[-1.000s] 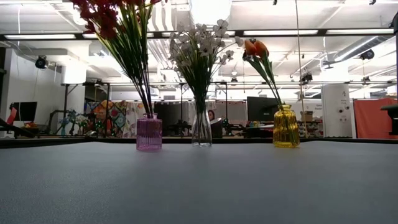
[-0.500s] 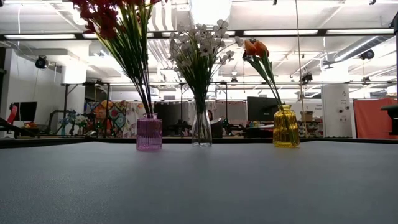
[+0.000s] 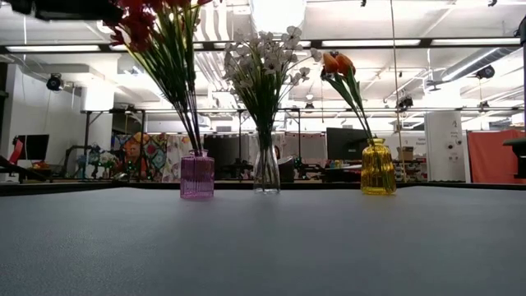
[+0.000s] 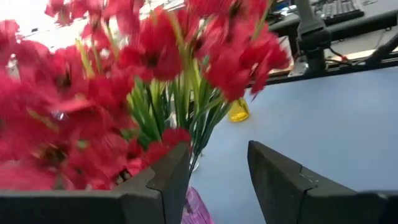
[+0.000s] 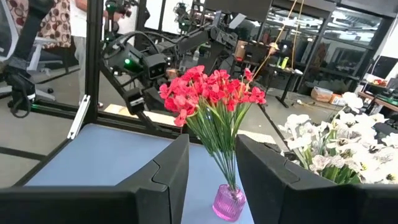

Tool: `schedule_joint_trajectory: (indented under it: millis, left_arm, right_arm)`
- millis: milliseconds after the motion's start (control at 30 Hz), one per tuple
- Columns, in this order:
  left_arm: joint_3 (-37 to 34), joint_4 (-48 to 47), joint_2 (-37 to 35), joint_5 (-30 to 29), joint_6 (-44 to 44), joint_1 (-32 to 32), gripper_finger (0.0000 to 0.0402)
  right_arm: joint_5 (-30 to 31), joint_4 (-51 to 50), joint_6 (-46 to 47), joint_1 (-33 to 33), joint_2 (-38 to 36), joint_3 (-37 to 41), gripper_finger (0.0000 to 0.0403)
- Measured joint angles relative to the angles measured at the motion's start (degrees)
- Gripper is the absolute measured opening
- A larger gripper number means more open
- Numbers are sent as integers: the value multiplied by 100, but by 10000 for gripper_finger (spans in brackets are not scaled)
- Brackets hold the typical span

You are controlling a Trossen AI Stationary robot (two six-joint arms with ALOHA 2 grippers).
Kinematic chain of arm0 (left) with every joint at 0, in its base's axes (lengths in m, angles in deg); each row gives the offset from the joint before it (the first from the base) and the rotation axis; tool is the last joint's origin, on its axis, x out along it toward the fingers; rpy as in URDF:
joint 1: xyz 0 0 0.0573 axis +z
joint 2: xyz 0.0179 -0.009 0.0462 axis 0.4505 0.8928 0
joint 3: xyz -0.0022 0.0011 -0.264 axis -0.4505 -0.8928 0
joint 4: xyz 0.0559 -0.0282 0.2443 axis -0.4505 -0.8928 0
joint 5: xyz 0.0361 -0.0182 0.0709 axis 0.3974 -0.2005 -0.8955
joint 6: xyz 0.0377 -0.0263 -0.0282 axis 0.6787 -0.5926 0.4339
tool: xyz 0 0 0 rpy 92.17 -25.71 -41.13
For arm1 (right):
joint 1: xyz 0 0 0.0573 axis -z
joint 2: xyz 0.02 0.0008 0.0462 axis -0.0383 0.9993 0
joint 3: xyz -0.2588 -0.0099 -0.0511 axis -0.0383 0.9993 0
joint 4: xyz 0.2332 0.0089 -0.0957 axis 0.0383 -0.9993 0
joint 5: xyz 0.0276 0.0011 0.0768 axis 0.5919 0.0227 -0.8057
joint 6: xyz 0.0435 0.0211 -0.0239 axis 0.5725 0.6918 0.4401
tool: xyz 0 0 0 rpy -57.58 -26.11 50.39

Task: Sort flowers into vase by color
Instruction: Return to Home Position

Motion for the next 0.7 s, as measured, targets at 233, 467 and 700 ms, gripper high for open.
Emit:
schedule_joint_trajectory:
  millis: [233,467,700]
  left_arm:
    - [-362,278,-2,-4,-503,231,148]
    - [-443,2037,341,393,1204,708,148]
    - [-297,3049,616,965,3472,1451,148]
  right_arm:
    - [2,-76,-13,2,60,0,125]
    - [4,-81,-57,2,62,0,127]
    - [9,-81,-53,2,65,0,128]
